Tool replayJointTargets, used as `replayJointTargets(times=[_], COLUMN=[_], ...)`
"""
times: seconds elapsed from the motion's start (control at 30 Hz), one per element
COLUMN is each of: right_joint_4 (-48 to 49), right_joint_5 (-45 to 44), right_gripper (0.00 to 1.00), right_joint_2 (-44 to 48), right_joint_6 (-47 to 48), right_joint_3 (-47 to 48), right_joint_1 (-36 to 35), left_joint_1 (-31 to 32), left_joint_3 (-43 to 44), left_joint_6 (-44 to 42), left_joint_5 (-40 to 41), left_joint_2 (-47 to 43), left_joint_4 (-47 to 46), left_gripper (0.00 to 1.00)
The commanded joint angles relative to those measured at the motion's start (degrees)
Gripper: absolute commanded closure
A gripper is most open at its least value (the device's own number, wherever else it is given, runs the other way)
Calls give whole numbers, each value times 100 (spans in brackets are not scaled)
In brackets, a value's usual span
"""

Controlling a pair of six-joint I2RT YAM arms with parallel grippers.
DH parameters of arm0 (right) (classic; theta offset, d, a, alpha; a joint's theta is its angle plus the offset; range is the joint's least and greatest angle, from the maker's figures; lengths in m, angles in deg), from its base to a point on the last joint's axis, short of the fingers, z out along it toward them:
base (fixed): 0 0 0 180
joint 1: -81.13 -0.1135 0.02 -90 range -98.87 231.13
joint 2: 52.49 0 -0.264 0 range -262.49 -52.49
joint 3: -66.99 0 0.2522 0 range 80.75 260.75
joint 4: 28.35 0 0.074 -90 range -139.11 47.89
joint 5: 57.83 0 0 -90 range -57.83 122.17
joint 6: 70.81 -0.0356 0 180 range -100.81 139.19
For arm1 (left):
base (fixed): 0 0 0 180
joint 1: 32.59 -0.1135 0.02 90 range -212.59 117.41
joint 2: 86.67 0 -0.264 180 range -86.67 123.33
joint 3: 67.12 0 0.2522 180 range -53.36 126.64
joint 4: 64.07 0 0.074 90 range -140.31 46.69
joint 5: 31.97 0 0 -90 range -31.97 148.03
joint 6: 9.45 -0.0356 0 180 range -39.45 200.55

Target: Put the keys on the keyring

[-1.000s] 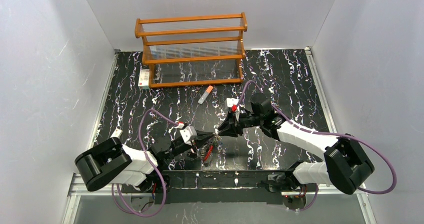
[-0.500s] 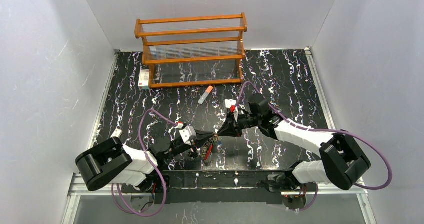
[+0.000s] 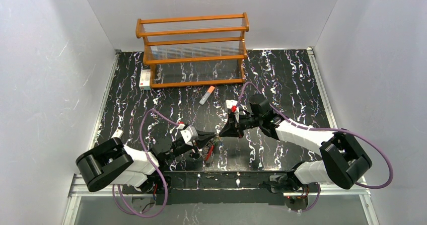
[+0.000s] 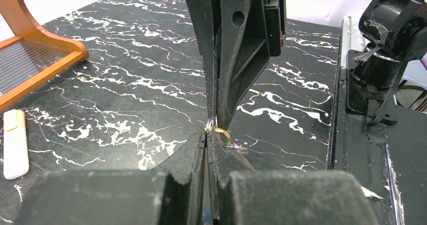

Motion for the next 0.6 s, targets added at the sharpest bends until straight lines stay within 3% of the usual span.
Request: replayJointTargets(times=[0.0,0.57], right_joint_4=[-15,-489], right_joint_5=[-31,-258], right_gripper=[99,99], right_joint_2=[90,-217], right_joint_6=[148,411], right_joint_3=[-8,79], right_joint_1=[11,-5], left_joint_1=[15,20], left_joint_3=[25,74], left_joint_6=[-29,-13], left_joint_5=[99,35], left_joint_2=[-43,13], left_joint_4=[-390,-455], left_gripper=[100,100])
